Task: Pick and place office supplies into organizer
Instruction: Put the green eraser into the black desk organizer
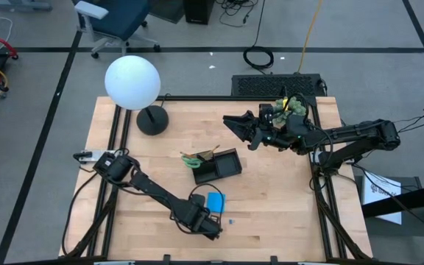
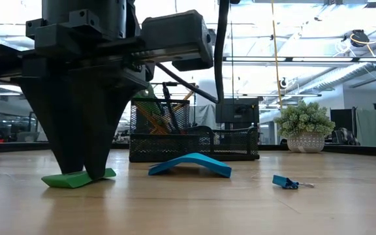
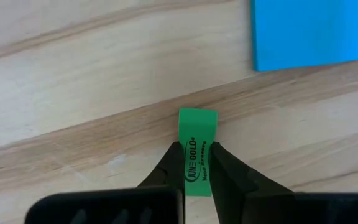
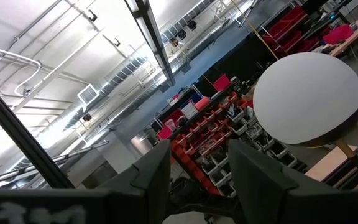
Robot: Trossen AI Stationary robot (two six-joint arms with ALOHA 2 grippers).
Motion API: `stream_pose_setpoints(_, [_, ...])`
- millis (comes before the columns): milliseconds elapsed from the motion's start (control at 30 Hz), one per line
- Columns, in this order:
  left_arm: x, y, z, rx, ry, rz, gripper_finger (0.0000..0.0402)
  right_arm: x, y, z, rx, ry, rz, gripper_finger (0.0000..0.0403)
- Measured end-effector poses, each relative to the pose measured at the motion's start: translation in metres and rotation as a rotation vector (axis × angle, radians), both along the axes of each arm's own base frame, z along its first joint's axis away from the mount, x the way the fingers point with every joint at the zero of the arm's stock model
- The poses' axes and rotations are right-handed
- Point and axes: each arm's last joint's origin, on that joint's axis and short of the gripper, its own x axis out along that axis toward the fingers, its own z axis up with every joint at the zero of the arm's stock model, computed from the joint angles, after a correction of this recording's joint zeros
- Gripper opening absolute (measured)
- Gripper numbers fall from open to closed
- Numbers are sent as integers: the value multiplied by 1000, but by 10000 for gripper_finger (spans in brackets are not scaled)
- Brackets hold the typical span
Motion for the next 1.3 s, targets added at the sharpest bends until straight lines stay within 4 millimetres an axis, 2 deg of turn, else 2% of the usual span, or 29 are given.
stream_pose_setpoints(233, [2,4,8,76,9,3,35,0,0,0,0,1,0,151])
stream_pose_setpoints(600, [5,2,24,83,-5,-9,35,0,0,0,0,2,0,151])
stream_pose_setpoints(1000, [5,4,70,212,-20,-67,35,0,0,0,0,2,0,151])
stream_pose_setpoints(1300, [7,5,87,260,-38,-189,35,0,0,0,0,2,0,151])
